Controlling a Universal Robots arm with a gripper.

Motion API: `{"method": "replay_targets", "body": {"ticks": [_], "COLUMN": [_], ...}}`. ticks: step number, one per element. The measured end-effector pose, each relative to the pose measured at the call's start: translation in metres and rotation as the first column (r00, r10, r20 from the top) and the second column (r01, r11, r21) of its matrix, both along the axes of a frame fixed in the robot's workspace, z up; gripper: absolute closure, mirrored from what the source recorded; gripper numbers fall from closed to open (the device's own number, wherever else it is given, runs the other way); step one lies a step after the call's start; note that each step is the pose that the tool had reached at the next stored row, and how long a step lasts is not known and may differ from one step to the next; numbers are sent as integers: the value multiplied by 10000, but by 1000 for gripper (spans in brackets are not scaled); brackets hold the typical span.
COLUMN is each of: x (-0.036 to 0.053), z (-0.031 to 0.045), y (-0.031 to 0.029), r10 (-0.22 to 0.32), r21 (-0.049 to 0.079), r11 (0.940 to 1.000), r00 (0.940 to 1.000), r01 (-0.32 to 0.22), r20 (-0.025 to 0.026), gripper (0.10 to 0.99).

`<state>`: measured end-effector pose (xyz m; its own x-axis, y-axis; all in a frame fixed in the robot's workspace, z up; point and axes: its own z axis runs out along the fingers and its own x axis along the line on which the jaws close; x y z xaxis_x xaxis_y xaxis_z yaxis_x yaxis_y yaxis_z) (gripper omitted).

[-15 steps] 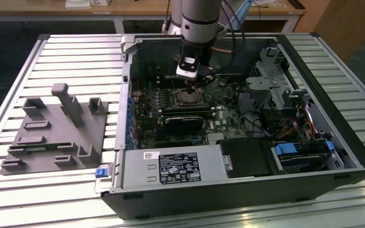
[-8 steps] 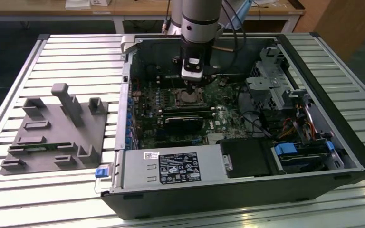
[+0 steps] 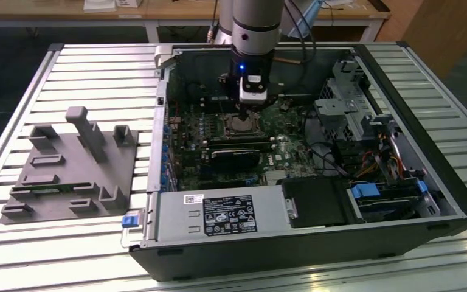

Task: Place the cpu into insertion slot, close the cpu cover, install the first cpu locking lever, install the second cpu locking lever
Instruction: 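Close the cpu cover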

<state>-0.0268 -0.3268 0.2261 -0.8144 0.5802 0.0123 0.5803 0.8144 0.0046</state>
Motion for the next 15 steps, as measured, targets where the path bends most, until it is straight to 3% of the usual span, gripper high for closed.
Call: {"method": "replay_targets", "body": {"ticks": [4,8,11,15], "x": [0,0,0,0], "z": [-1,-1,-2,-7], "y": [0,0,0,0], "r10": [718,1443,1980,2690], "r21": [0,0,0,1], "r11": [9974,9895,9802,9631], "r00": [9974,9895,9802,9631], "r01": [-718,-1443,-1980,-2690], "r20": [0,0,0,0], "gripper": [980,980,980,980]}}
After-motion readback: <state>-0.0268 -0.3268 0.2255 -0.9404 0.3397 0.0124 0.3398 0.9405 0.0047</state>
